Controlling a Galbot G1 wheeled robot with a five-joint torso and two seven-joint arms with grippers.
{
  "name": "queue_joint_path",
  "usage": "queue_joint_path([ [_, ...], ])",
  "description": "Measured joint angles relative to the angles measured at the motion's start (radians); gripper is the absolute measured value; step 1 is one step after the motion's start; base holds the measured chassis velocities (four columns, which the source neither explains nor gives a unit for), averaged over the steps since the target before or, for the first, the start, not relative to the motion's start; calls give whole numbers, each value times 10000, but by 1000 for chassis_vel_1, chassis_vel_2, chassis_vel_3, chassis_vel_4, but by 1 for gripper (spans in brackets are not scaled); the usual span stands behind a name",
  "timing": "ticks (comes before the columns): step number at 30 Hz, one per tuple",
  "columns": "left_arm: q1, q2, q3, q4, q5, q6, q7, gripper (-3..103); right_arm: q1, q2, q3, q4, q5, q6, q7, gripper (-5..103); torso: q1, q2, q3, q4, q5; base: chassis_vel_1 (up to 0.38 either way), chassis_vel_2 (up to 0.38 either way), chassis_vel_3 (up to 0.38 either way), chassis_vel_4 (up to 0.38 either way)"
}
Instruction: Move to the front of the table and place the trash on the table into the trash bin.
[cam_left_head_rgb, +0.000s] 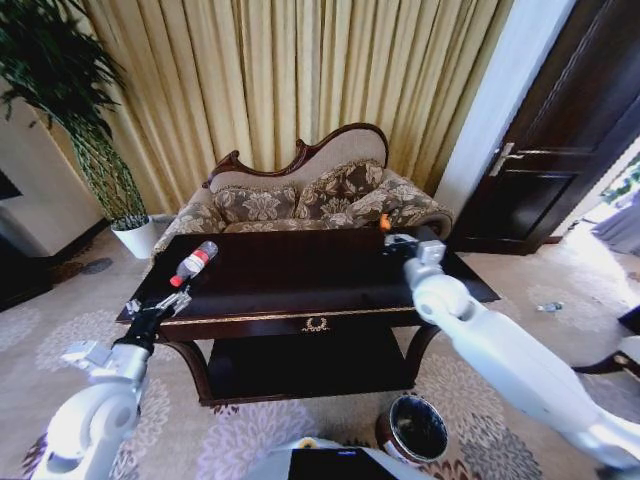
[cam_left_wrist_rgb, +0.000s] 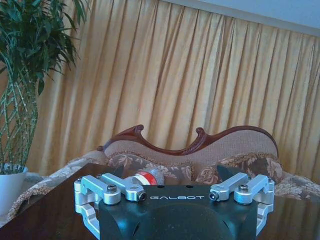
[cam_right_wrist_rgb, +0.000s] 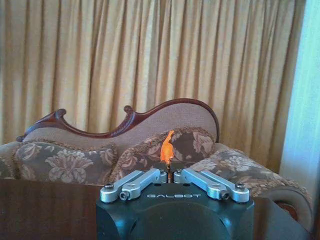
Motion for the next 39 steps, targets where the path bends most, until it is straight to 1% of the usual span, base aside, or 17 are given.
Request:
queue_joint_path([
  [2, -139, 187, -1, 201, -74, 18, 90, 100, -370, 28, 365, -216, -52, 164, -266, 2, 0, 0, 0, 2, -3, 0, 0, 0, 0],
  [3, -139, 187, -1, 201, -74, 18, 90, 100, -370, 28, 365, -216, -52, 164, -266, 2, 0, 0, 0, 2, -3, 0, 0, 0, 0],
  [6, -256, 523, -159, 377, -394, 108, 182, 100, -1036, 175, 969, -500, -109, 250, -587, 2, 0, 0, 1, 0, 0, 0, 0, 0, 0],
  [7, -256, 523, -159, 377, -394, 108, 182, 100, -1036, 175, 969, -500, -109, 250, -587, 2, 0, 0, 1, 0, 0, 0, 0, 0, 0],
  [8, -301, 670, -229, 451, -520, 126, 241, 100, -1381, 237, 1322, -574, -178, 303, -839, 2, 1, 0, 1, 0, 0, 0, 0, 0, 0],
  [10, -419, 890, -308, 627, -644, 133, 372, 100, -2050, 385, 2097, -707, -598, 482, -1445, 2, 0, 0, 0, -2, 0, 0, 0, 0, 0],
  [11, -419, 890, -308, 627, -644, 133, 372, 100, -2050, 385, 2097, -707, -598, 482, -1445, 2, 0, 0, 0, -2, 0, 0, 0, 0, 0],
  [12, -497, 990, -313, 718, -700, 136, 411, 100, -2329, 464, 2427, -731, -779, 578, -1719, 2, 0, 0, 0, -2, -2, 0, 0, 0, 0],
  [13, -635, 1115, -305, 853, -791, 140, 434, 100, -2846, 596, 2976, -720, -1027, 714, -2120, 2, 0, 0, 0, -3, -2, 0, 0, 0, 0],
  [15, -677, 1144, -294, 889, -811, 143, 436, 100, -3037, 648, 3164, -696, -1117, 751, -2228, 2, 0, -1, 1, -3, -1, 0, 0, 0, 0],
  [17, -846, 1273, -220, 1017, -900, 177, 464, 100, -3845, 931, 3852, -515, -1779, 962, -2609, 2, 1, 0, 1, -5, -3, 0, 0, 0, 0],
  [18, -846, 1273, -220, 1017, -900, 177, 464, 100, -3845, 931, 3852, -515, -1779, 962, -2609, 2, 1, 0, 1, -5, -3, 0, 0, 0, 0],
  [20, -869, 1385, -192, 1064, -993, 206, 511, 100, -4299, 1146, 4133, -365, -2212, 1193, -2713, 2, 0, 0, 0, -3, -3, 0, 0, 0, 0],
  [28, -860, 1664, -221, 1211, -1148, 217, 593, 100, -4680, 1467, 4195, -80, -2343, 1285, -2621, 2, 0, 0, 0, -1, -3, 0, 0, 0, 0],
  [29, -863, 1788, -233, 1274, -1213, 217, 617, 100, -4683, 1537, 4176, -13, -2346, 1286, -2548, 2, 0, 0, 1, 0, -3, 0, 0, 0, 0],
  [33, -903, 1905, -219, 1367, -1246, 212, 630, 100, -4752, 1523, 4269, 12, -2365, 1273, -2639, 2, 0, 0, 0, -2, -3, 0, 0, 0, 0],
  [39, -879, 1824, -228, 1332, -1238, 194, 628, 100, -4811, 1512, 4310, 8, -2406, 1248, -2679, 2, 1, 0, 1, -3, -2, 8, -9, -18, 8],
])
